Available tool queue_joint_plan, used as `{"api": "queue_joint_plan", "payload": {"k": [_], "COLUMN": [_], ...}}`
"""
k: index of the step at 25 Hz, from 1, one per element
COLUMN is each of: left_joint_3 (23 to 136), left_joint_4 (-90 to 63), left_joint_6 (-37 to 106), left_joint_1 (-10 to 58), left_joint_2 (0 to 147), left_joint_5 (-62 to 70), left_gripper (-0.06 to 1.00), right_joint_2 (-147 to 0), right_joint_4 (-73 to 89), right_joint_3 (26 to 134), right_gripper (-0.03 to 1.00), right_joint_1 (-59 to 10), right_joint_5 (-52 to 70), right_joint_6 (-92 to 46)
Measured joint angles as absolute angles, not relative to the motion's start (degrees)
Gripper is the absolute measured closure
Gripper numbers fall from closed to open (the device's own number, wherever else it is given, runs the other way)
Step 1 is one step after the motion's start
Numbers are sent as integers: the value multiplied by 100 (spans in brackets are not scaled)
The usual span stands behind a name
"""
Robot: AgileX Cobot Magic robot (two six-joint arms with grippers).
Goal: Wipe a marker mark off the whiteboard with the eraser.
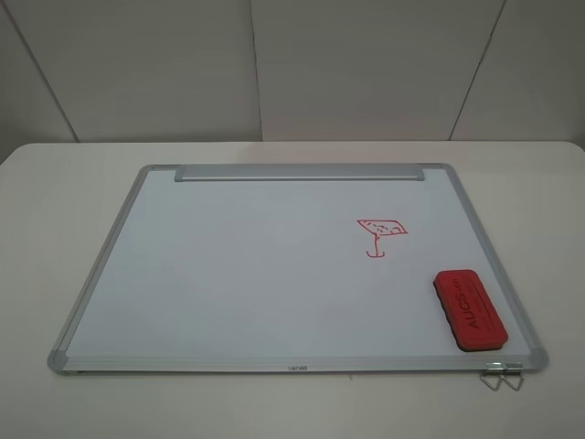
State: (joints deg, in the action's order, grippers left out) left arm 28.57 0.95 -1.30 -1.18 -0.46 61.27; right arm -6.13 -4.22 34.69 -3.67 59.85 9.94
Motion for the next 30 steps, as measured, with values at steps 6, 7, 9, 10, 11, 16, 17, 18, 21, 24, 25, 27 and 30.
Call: {"api": "queue_joint_plan", "payload": {"k": [6,7,9,10,11,16,17,18,21,24,25,27,30], "left_joint_3": [2857,2857,2857,2857,2857,2857,2857,2857,2857,2857,2857,2857,2857], "left_joint_4": [95,95,95,95,95,95,95,95,100,100,100,100,100], "left_joint_6": [-130,-130,-130,-130,-130,-130,-130,-130,-130,-130,-130,-130,-130], "left_joint_1": [-118,-118,-118,-118,-118,-118,-118,-118,-118,-118,-118,-118,-118], "left_joint_2": [-46,-46,-46,-46,-46,-46,-46,-46,-46,-46,-46,-46,-46], "left_joint_5": [6127,6127,6127,6127,6127,6127,6127,6127,6127,6127,6127,6127,6127], "left_gripper": [17,17,17,17,17,17,17,17,17,17,17,17,17], "right_joint_2": [12,12,12,12,12,12,12,12,12,12,12,12,12], "right_joint_4": [-409,-402,-388,-367,-338,-194,-177,-172,-166,-161,-161,-161,-161], "right_joint_3": [2970,2969,2969,2969,2969,2969,2969,2969,2969,2969,2969,2969,2969], "right_gripper": [23,23,23,23,23,23,23,23,23,23,23,23,23], "right_joint_1": [-367,-367,-367,-367,-367,-367,-367,-367,-367,-367,-367,-367,-367], "right_joint_5": [6064,6064,6064,6064,6064,6064,6064,6064,6064,6064,6064,6064,6064], "right_joint_6": [994,987,953,921,868,639,620,613,595,595,595,595,582]}}
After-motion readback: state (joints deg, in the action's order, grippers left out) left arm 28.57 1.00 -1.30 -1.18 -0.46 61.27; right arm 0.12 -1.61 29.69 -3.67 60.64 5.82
